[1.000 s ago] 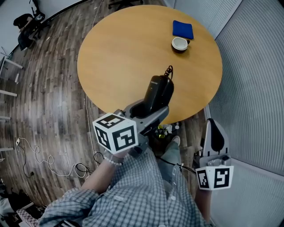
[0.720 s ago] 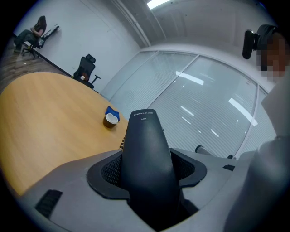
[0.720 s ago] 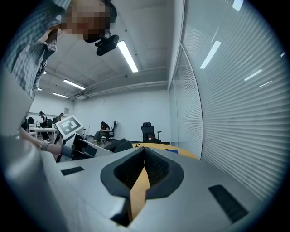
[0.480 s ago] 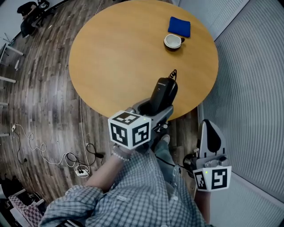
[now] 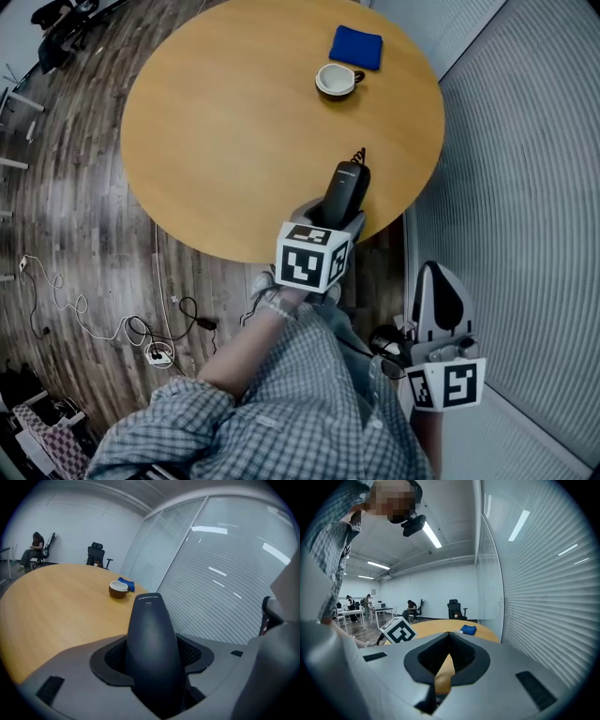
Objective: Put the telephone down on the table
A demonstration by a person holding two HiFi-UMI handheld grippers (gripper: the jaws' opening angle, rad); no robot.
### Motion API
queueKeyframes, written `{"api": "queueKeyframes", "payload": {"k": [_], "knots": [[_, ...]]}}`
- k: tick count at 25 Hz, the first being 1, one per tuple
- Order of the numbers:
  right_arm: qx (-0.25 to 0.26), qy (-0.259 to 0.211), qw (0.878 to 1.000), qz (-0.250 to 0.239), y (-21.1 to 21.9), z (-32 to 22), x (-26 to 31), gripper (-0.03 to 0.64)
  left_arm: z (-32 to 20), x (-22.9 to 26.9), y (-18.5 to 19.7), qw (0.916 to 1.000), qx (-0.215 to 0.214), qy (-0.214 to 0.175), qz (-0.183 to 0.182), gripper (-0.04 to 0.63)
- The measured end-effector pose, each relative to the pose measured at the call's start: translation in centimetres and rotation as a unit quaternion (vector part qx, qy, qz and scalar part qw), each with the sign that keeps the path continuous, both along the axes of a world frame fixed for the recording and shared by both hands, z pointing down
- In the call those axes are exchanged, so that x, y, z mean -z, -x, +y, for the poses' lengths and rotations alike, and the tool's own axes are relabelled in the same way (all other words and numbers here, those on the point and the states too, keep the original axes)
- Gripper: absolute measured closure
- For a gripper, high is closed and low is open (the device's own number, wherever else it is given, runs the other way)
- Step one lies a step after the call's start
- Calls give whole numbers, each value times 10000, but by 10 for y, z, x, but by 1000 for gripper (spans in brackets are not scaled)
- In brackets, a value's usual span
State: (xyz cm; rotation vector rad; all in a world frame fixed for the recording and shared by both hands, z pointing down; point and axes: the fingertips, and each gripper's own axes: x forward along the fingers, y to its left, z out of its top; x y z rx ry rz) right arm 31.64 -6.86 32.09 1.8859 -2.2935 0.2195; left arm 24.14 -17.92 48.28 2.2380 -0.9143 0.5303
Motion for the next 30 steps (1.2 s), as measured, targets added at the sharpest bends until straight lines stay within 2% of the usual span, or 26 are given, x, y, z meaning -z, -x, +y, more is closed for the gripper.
{"api": "queueKeyframes", "payload": {"k": [9, 15, 20, 26, 30], "knots": [[96, 112, 9999, -82, -41, 2, -3, 606, -29, -39, -52, 9967, 361, -139, -716, 314], [91, 210, 9996, -136, -58, 11, -15, 606, -39, -73, -63, 9885, 492, -176, -1422, 314], [102, 222, 9996, -114, -68, 13, -16, 606, -43, -92, -67, 9813, 553, -201, -1832, 314], [132, 248, 9995, -118, -68, 10, -16, 606, -44, -103, -64, 9685, 432, -603, -2378, 313], [143, 253, 9995, -131, -69, 10, -17, 606, -45, -104, -68, 9657, 358, -838, -2430, 307]]}}
